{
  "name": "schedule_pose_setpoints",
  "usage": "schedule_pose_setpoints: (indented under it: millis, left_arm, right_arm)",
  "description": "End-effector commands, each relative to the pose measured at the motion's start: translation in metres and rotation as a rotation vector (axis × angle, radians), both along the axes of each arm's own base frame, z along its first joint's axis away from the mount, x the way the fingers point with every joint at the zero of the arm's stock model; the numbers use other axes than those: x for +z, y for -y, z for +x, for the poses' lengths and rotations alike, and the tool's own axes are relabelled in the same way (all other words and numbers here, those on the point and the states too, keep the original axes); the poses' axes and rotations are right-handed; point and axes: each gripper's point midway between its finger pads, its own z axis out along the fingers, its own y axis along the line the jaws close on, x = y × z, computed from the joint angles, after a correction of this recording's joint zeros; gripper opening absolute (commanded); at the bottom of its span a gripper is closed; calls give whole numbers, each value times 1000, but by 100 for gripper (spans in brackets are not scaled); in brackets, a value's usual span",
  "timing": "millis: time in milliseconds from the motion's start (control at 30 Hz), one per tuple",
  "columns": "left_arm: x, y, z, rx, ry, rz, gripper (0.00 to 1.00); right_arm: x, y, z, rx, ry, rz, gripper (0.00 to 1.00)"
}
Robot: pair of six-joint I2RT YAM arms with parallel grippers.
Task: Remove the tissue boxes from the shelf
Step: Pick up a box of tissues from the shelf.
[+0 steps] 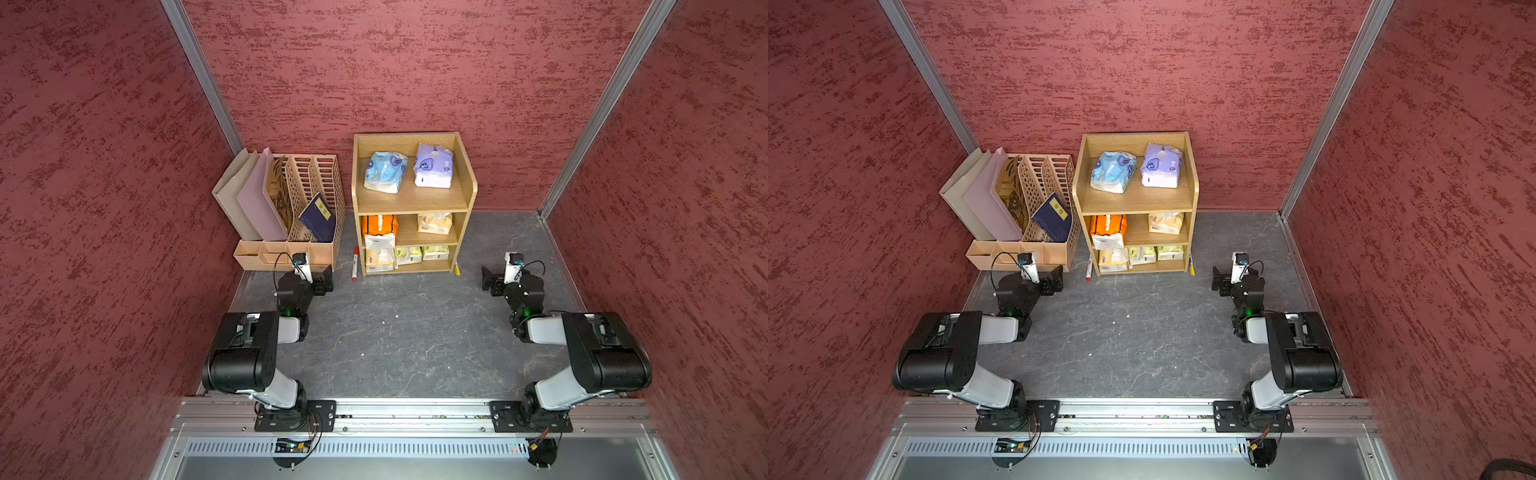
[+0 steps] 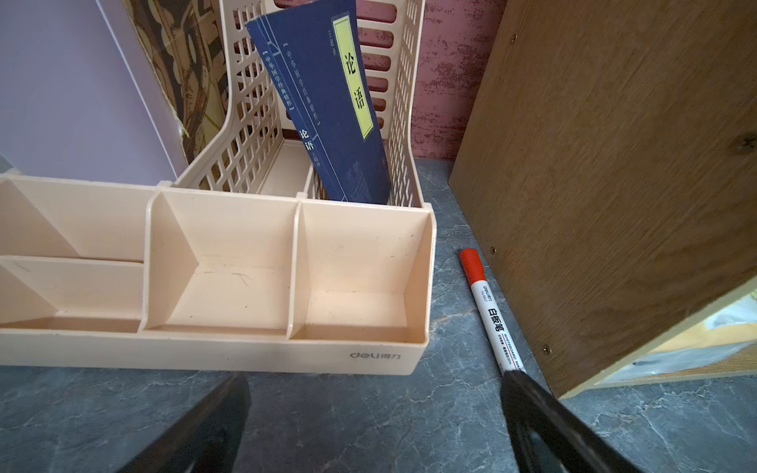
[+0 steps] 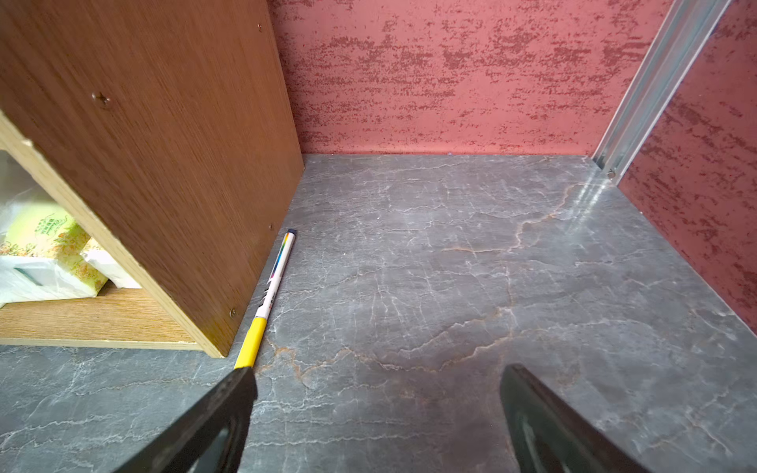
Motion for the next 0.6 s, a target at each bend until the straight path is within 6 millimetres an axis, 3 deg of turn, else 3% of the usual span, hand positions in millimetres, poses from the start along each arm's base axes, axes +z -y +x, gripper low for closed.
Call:
schedule_pose_setpoints:
  millis: [0,567]
  left_arm:
    - [6,0,4,-7,17,13,100]
    - [6,0,4,-13,17,6,100]
  right_arm:
    - [3,1,2,3,8,-3,98]
    - [3,1,2,4,8,-5,98]
